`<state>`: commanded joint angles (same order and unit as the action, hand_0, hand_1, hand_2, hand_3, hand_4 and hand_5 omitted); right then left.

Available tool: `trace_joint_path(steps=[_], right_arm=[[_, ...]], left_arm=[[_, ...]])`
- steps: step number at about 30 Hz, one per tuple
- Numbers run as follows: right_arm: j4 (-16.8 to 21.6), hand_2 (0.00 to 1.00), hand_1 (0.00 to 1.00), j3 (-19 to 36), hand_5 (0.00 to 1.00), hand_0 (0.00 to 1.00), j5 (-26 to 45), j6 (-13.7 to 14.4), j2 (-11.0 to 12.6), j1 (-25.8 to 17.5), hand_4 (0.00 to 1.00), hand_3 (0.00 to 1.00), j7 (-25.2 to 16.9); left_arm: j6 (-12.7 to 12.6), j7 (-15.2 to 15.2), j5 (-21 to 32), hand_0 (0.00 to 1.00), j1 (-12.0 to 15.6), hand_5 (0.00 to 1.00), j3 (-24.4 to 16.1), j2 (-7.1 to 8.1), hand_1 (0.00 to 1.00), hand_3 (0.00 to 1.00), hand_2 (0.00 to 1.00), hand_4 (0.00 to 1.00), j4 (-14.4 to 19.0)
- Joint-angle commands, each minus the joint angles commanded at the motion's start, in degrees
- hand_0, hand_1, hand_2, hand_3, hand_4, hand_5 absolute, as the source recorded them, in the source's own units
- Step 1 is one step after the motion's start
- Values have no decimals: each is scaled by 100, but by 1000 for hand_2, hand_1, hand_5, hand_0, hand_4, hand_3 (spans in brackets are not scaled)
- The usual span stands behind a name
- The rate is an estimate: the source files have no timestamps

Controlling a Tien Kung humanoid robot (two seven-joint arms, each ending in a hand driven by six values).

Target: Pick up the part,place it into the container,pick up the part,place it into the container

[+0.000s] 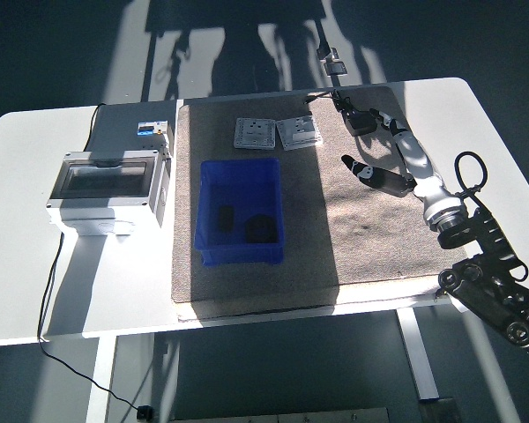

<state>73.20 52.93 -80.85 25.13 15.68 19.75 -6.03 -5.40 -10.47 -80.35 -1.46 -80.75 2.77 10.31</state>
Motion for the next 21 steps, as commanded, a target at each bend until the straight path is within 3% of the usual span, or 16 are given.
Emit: trace_joint_path(steps=[4, 5, 10, 11, 21], right_arm=[[-7, 726, 665, 766, 566, 807, 864, -257, -52, -639, 857, 747, -622], [11, 416, 350, 919, 527, 719, 1052, -280, -57, -746, 908, 556, -730], [199, 416, 350, 1747, 527, 719, 1890, -328, -99, -1171, 908, 556, -1254], [239, 332, 301, 1909, 520, 708, 2031, -327, -108, -1196, 974, 370, -1297], [442, 319, 269, 2952, 486, 694, 2591, -404, -137, -1286, 979, 354, -1323]], left_arm=[[-8, 14, 66, 697, -4, 635, 42, 15, 628, 665, 624, 657, 0], [-7, 13, 57, 697, -5, 631, 37, 16, 628, 666, 625, 658, 0], [16, -18, 2, 697, -4, 631, 13, 30, 628, 666, 625, 658, 0], [21, -28, -10, 697, -3, 630, 6, 35, 630, 665, 625, 657, 0], [85, -132, -115, 697, 26, 628, -46, 47, 630, 665, 625, 659, 0]])
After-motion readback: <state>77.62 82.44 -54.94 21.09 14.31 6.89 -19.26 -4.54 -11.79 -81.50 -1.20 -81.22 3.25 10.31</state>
